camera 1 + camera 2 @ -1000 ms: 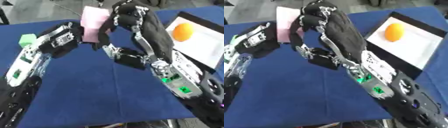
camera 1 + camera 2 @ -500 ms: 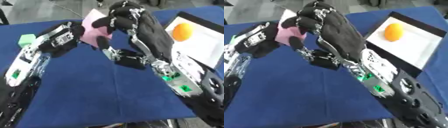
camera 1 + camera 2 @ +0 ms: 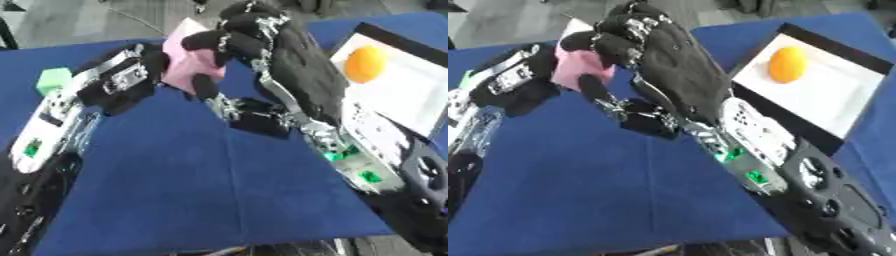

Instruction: Pick up the objects with one hand, pass them to the other hand, and then place them into the box on the other side of the table.

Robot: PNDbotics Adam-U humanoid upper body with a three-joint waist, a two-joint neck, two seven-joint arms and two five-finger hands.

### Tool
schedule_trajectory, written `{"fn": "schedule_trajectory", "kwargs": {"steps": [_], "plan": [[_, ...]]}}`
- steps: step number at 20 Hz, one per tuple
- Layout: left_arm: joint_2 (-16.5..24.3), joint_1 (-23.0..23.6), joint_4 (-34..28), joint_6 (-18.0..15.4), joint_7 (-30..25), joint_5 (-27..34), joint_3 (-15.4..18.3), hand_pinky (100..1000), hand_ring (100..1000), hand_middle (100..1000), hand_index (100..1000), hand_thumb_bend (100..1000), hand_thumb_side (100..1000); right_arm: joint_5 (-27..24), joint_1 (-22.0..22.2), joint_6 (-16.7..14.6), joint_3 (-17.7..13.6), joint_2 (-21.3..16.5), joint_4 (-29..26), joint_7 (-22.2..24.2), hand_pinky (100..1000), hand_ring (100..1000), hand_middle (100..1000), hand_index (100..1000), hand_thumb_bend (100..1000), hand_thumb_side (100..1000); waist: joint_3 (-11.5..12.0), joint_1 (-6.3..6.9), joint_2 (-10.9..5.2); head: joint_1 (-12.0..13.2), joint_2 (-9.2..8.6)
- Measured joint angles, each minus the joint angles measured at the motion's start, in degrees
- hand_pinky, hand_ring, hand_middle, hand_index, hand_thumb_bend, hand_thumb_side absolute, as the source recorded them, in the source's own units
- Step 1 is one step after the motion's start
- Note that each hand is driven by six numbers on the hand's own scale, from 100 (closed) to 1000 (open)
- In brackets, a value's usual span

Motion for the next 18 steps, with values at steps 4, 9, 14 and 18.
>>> {"fn": "schedule_trajectory", "kwargs": {"steps": [4, 9, 14, 18], "plan": [[0.00, 0.00, -0.01, 0.11, -0.16, 0.12, 0.00, 718, 527, 495, 541, 100, 584, 1.29, -0.01, 0.55, 0.01, 0.00, -0.12, 0.34, 721, 653, 612, 801, 210, 100, 0.02, 0.00, 0.00, -0.01, 0.00], [0.00, 0.00, -0.04, 0.21, -0.27, 0.35, 0.00, 718, 527, 495, 541, 100, 578, 2.96, -0.04, 1.06, 0.01, 0.00, -0.13, 1.23, 733, 671, 624, 837, 246, 100, 0.04, 0.00, 0.00, -0.03, 0.00], [0.04, 0.00, -0.46, 0.12, -0.37, 0.69, 0.02, 719, 528, 496, 541, 100, 561, 3.78, -0.06, 1.47, 0.01, 0.00, -0.26, 2.55, 736, 677, 625, 862, 261, 100, 0.04, 0.00, 0.00, -0.07, 0.00], [0.53, 0.07, -1.10, -0.60, -0.67, 0.82, 0.08, 721, 530, 496, 541, 100, 525, 3.97, -0.06, 2.58, 0.01, 0.03, -0.59, 3.76, 726, 665, 613, 896, 262, 100, 0.00, -0.01, 0.00, -0.14, 0.00]]}}
